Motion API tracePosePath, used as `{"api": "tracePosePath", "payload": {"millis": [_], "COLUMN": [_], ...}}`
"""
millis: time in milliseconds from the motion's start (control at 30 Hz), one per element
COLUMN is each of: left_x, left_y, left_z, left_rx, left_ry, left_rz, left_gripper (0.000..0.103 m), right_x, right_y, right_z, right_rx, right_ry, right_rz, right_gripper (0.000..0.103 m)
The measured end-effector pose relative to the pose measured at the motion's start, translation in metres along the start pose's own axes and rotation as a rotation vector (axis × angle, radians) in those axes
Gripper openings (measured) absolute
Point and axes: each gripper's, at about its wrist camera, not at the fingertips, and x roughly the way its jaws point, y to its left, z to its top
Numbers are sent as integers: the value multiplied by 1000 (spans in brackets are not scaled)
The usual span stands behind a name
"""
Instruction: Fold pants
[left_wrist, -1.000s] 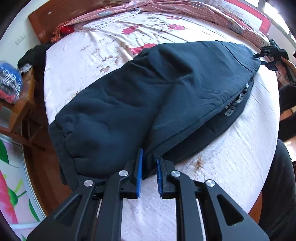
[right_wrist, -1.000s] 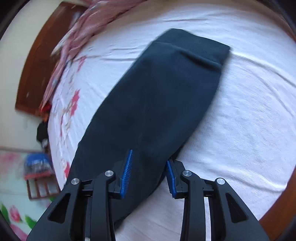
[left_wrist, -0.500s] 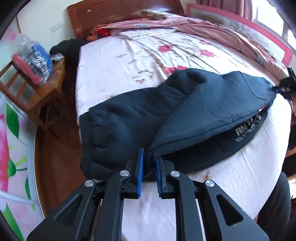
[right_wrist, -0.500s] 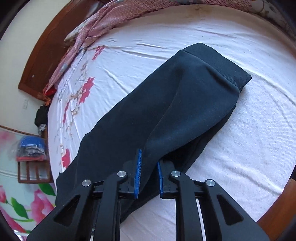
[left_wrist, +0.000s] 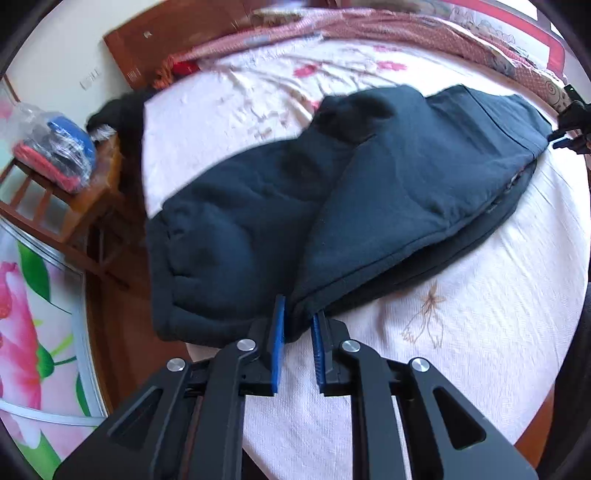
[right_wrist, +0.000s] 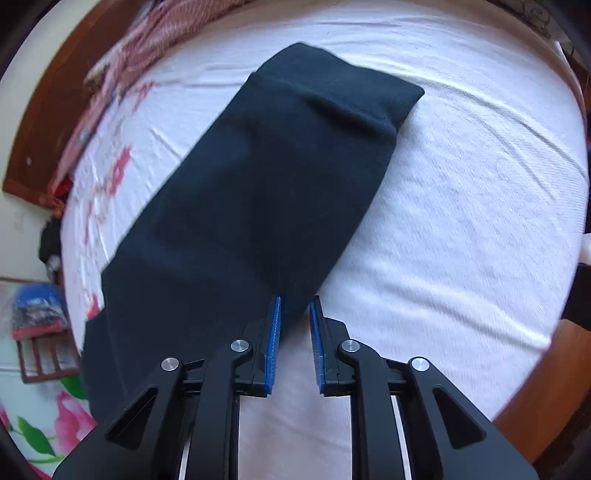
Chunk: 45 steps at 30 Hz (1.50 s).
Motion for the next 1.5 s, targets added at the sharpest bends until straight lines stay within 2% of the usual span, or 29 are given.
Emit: {"api": "tracePosePath", "payload": {"millis": [67, 133, 233, 300, 433, 467, 567, 633, 767, 867, 933, 1000, 1067, 1100, 1167, 1333, 1367, 1433, 1467, 1500], "left_x": [-2, 1, 3, 3, 5, 4, 3, 3, -2, -4, -5, -7, -6, -5, -3, -4, -3, 0, 1, 2], "left_y": [4, 2, 0, -6, -9, -9, -9, -9, -7, -6, -5, -6, -5, -4, -3, -5, -5, -6, -6, -4], "left_z": [-1, -2, -3, -5, -5, -5, -5, -5, -6, -9, -10, -11, -9, -9, -7, -7, -8, -10, -12, -12], "left_rx": [-49, -34, -73, -40, -48, -56, -56, -58, -67, -70, -73, -67, -80, -87, -99, -95, -94, -96, -104, -114], "left_ry": [-9, -23, -27, -43, -34, -39, -38, -39, -45, -53, -47, -56, -57, -55, -48, -52, -52, -49, -48, -51], "left_rz": [-14, 36, 58, 109, 140, 143, 164, 167, 157, 158, 151, 162, 163, 160, 152, 159, 160, 173, 180, 182], "left_gripper": [18, 19, 21, 21, 23, 24, 27, 27, 29, 32, 32, 34, 36, 36, 36, 36, 36, 43, 45, 49], "right_x": [-8, -10, 2, 20, 56, 60, 65, 70, 78, 78, 80, 82, 79, 77, 77, 89, 90, 91, 90, 90], "right_y": [20, 50, 110, 150, 187, 195, 202, 204, 204, 207, 203, 199, 198, 201, 203, 203, 203, 204, 204, 205], "right_z": [-21, -51, -107, -144, -185, -195, -202, -202, -205, -205, -204, -206, -205, -203, -202, -212, -211, -214, -214, -216], "right_rx": [-46, -119, -276, -371, -370, -375, -321, -276, -185, -183, -153, -108, -99, -101, -103, -74, -63, -58, -67, -78], "right_ry": [31, 74, 158, 217, 322, 322, 310, 297, 369, 359, 372, 412, 392, 366, 327, 370, 359, 324, 312, 307], "right_rz": [75, 161, 228, 254, 306, 302, 348, 344, 380, 371, 331, 352, 352, 389, 381, 396, 404, 425, 423, 430], "right_gripper": [18, 18, 18, 18, 18, 18, 18, 18, 18, 18, 18, 53, 55, 55, 55, 55, 54, 35, 20, 11]}}
